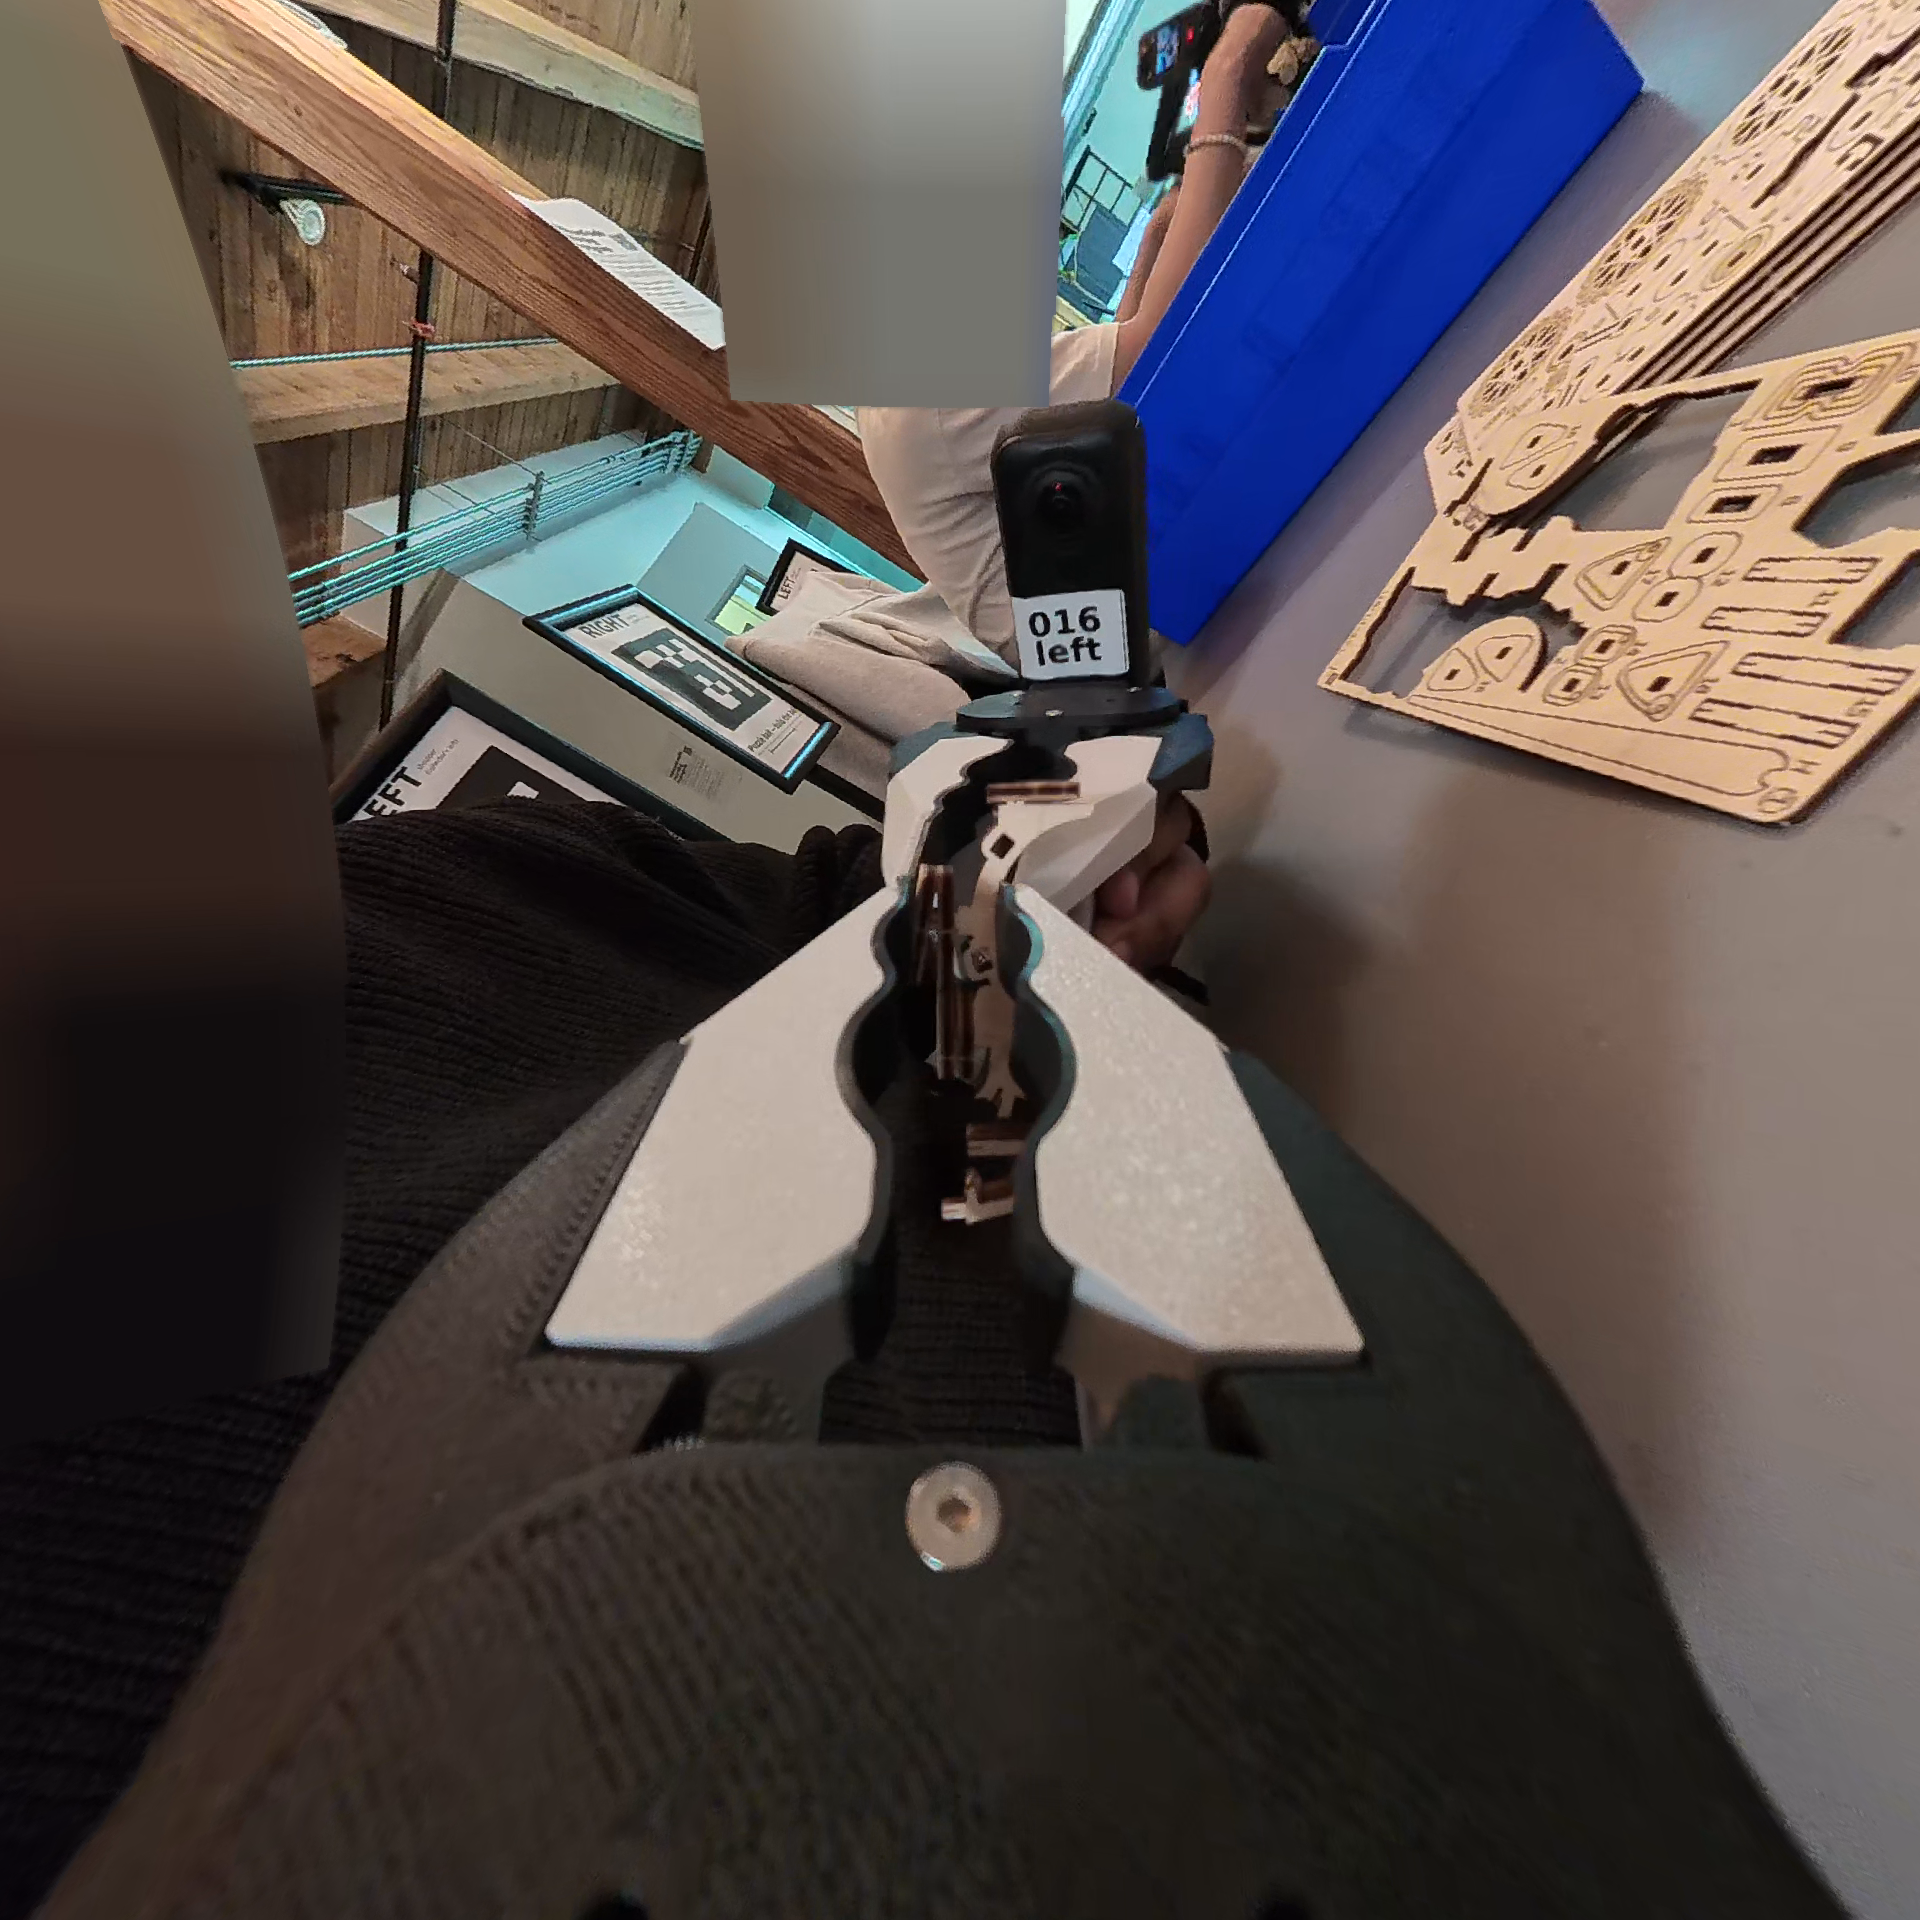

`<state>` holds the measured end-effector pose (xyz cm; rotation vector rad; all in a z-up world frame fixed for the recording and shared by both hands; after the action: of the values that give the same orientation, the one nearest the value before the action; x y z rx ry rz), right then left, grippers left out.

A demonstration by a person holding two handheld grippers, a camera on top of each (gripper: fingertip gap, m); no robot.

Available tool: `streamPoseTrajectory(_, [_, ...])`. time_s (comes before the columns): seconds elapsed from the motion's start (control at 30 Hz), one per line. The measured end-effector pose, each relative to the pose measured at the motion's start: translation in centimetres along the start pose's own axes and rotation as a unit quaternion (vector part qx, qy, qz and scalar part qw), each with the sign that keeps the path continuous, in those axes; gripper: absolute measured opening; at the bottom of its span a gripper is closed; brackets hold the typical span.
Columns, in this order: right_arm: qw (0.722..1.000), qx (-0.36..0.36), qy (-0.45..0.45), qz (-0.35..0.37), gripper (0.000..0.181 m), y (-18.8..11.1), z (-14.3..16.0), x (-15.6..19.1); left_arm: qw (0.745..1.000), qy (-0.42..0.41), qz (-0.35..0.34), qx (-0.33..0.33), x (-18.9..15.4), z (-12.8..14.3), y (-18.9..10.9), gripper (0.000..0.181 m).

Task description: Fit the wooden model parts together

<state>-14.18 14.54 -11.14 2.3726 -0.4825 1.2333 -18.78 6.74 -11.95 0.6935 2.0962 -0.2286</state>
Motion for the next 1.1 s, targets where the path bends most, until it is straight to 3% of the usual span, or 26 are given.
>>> streamPoseTrajectory(0.33, [1.000,-0.007,0.014,-0.003,0.015,0.06,-0.03,-0.20,1.000,-0.002,-0.003,0.001,0.14,-0.16,-0.12,0.015])
streamPoseTrajectory(0.43, [1.000,-0.011,0.019,-0.015,0.024,-0.04,-0.04,-0.18,1.000,-0.018,0.000,-0.005,0.37,-0.15,-0.13,0.013])
streamPoseTrajectory(0.57, [0.999,-0.015,0.022,-0.020,0.017,-0.26,-0.23,-0.09,1.000,-0.025,-0.002,-0.012,0.55,-0.31,-0.27,0.012])
streamPoseTrajectory(0.7, [1.000,-0.007,0.014,-0.015,0.030,-0.21,-0.06,-0.17,1.000,-0.024,-0.006,-0.015,0.58,-0.37,-0.29,0.012])
streamPoseTrajectory(1.1, [1.000,0.001,0.004,0.005,0.013,-0.20,-0.03,-0.36,0.999,-0.042,0.000,-0.020,0.71,-0.41,-0.31,0.016])
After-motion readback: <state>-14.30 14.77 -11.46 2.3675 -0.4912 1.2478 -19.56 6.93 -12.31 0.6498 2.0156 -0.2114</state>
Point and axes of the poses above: each gripper's, where its closed fingertips meet, y out along the fingers, z out of its underside, x = y × z across the jaws, the point moved 5 cm from there along -y, back along the fingers, and after that the axes turned 9 degrees about -z, right-handed, at the moved point
